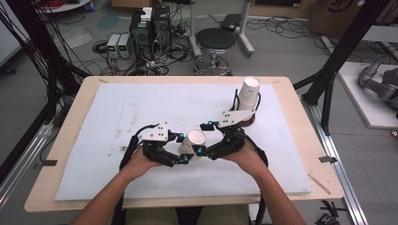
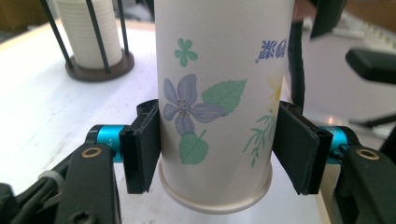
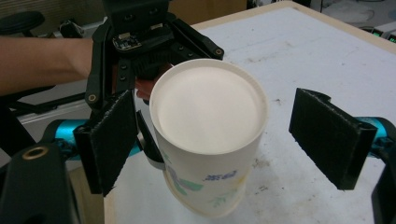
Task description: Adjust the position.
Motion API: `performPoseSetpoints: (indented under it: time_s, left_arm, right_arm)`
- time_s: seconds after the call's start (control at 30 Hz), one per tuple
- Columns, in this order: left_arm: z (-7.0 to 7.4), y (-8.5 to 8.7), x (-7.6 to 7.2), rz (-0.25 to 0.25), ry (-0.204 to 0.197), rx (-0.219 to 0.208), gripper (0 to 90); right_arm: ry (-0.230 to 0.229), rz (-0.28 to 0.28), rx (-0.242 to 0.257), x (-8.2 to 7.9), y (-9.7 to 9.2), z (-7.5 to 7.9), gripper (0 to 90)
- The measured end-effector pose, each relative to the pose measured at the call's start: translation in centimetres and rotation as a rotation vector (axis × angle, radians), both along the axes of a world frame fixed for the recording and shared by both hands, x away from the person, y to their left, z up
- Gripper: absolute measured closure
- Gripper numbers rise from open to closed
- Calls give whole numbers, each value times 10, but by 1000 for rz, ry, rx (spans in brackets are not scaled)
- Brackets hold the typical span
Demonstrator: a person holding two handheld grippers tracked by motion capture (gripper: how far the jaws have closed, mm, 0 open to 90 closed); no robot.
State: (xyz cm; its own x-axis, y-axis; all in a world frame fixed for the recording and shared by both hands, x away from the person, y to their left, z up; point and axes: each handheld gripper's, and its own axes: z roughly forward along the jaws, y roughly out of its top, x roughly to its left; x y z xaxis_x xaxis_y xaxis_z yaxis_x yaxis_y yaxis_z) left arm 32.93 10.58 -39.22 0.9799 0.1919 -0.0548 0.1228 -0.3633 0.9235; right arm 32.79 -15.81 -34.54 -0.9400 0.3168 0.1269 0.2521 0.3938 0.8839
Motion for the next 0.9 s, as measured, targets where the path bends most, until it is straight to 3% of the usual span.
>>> performPoseSetpoints:
  time_s: [0.23,0.27,0.53,0.63,0.9]
  left_arm:
    - [16,5,8,-18,2,159,371]
    - [18,5,9,-22,2,167,372]
    - [36,2,13,-65,-19,320,376]
    - [41,0,15,-89,-37,396,376]
    - [52,-7,16,-124,-65,532,377]
  right_arm:
    - [-23,-12,-31,0,-7,0,159]
    - [-26,-8,-38,0,-8,-1,159]
    - [-34,19,-80,0,-8,-4,159]
    - [-32,31,-101,0,-6,-6,159]
    - [-42,65,-137,1,-2,-9,160]
